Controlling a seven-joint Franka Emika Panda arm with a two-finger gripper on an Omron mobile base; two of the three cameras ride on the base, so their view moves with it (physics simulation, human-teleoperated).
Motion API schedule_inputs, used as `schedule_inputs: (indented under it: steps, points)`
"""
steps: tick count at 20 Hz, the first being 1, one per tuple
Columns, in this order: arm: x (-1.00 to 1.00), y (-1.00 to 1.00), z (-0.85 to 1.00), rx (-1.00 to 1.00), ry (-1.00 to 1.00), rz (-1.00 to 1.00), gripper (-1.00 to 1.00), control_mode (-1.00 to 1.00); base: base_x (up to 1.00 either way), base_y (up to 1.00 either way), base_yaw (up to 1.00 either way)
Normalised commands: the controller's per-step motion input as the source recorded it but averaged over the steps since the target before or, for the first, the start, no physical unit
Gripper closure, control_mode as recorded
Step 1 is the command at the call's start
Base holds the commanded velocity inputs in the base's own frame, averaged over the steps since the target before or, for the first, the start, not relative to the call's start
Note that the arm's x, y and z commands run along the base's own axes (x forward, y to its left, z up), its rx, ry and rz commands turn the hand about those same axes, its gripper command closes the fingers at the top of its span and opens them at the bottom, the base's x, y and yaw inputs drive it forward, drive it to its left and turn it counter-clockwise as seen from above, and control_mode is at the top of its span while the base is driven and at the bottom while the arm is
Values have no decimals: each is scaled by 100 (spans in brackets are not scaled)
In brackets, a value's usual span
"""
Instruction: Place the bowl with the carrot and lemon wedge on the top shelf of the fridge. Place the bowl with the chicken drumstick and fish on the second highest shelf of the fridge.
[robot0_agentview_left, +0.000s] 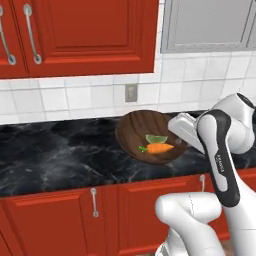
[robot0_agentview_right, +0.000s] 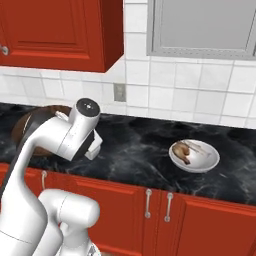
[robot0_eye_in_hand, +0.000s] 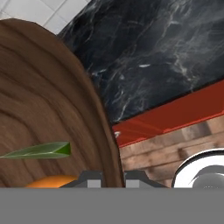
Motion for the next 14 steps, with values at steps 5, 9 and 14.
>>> schedule_inputs:
  steps: [5,9,14]
  points:
    - [0,0,0,0,0,0,100,100,-11,0,41]
    - [0,0,0,0,0,0,100,100,-16,0,66]
    - [0,0,0,0,0,0,100,100,-16,0,78]
